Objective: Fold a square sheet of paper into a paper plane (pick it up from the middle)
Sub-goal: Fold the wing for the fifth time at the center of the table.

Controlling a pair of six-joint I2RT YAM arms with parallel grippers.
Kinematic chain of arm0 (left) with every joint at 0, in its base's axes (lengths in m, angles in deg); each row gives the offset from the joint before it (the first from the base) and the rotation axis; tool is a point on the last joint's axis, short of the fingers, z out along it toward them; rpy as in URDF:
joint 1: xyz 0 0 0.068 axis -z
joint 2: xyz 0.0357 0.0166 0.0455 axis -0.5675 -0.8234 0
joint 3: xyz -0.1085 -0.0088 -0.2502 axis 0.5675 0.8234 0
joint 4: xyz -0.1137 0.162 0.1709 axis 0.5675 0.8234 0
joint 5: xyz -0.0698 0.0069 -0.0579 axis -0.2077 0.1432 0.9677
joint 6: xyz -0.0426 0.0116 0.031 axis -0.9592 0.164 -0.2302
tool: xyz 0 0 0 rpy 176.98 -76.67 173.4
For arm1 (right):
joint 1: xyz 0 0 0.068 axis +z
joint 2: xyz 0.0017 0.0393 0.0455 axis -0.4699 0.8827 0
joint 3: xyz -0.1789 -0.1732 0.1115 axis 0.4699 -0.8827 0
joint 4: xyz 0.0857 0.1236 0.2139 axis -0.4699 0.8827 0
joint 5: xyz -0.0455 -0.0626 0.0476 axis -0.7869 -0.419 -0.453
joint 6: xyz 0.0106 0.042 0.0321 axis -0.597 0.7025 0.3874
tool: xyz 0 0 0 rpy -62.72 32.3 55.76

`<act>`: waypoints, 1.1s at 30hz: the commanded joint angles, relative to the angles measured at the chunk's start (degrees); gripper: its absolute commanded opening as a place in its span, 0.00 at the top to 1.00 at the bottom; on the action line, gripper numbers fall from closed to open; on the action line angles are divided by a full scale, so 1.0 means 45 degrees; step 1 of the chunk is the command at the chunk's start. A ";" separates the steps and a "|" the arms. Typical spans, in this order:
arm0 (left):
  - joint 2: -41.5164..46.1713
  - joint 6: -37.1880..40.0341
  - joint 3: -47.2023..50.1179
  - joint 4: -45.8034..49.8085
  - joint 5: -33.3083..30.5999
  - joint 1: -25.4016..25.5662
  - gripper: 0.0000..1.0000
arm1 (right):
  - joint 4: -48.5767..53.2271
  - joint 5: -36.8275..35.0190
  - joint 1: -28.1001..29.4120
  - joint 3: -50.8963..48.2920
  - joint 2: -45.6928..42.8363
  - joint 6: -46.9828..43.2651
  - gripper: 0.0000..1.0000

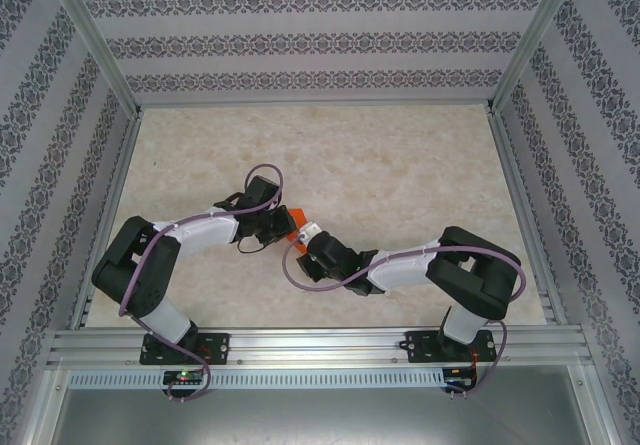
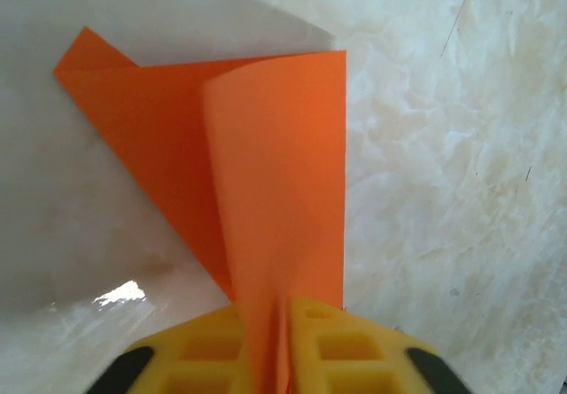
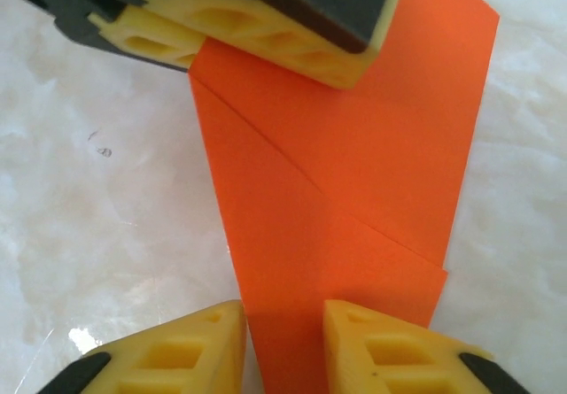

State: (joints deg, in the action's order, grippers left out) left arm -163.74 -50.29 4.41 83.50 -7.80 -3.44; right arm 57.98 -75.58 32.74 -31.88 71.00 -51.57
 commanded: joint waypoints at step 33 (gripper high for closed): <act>-0.0467 0.0327 -0.0962 0.1228 0.0469 -0.0122 0.91 | -0.0081 -0.3790 0.1202 0.0641 0.0552 -0.3915 0.69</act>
State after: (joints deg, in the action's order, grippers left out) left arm -164.88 -50.25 1.50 87.44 -6.47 -3.44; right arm 60.23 -91.42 37.24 -30.28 73.89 -69.41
